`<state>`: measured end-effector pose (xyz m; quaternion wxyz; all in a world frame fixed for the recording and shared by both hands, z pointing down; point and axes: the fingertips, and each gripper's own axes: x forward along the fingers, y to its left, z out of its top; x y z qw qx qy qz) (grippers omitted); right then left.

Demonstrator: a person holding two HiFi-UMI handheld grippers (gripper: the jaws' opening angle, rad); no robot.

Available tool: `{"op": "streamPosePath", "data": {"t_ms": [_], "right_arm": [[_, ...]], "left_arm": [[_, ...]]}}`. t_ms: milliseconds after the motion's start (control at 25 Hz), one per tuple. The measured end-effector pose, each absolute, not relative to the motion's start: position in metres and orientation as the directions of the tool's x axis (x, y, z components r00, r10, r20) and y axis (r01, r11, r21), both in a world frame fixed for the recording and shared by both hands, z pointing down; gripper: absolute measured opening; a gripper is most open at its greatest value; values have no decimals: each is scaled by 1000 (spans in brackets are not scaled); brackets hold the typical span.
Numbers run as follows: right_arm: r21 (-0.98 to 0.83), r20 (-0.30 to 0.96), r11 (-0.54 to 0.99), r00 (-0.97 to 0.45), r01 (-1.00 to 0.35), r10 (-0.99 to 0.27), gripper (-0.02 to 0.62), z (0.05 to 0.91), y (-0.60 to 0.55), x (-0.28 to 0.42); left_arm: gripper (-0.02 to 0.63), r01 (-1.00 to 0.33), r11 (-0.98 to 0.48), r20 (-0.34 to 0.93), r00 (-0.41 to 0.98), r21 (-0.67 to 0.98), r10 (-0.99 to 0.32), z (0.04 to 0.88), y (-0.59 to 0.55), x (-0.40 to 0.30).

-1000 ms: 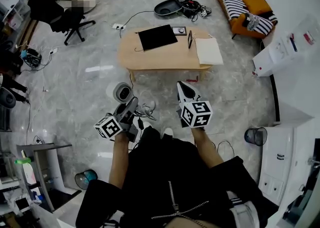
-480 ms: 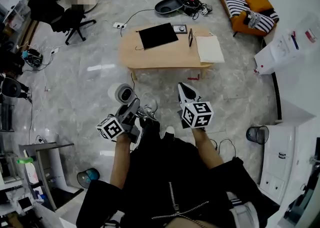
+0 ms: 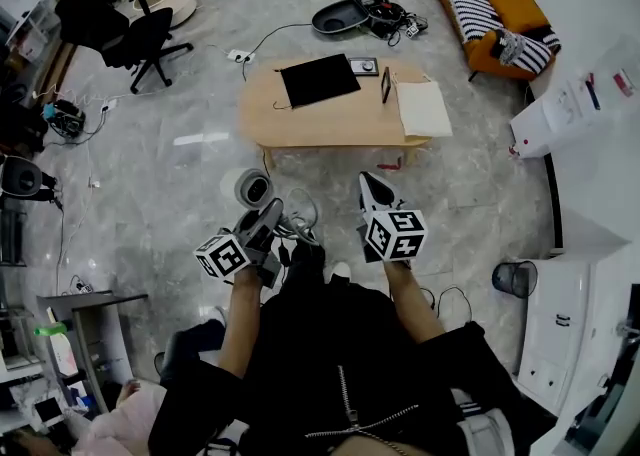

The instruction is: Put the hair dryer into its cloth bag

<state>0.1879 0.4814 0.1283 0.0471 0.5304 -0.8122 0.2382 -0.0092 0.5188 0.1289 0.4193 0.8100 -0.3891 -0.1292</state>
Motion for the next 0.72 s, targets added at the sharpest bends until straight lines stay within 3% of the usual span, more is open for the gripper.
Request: {"op": "streamPosePath", "data": {"t_ms": [720], "right_arm": [[-291,341,286,-378,-913,-860,11,114,348,152]], "left_arm": [[222,-495,-385,106,709,779,-697,124,377,-45]]}}
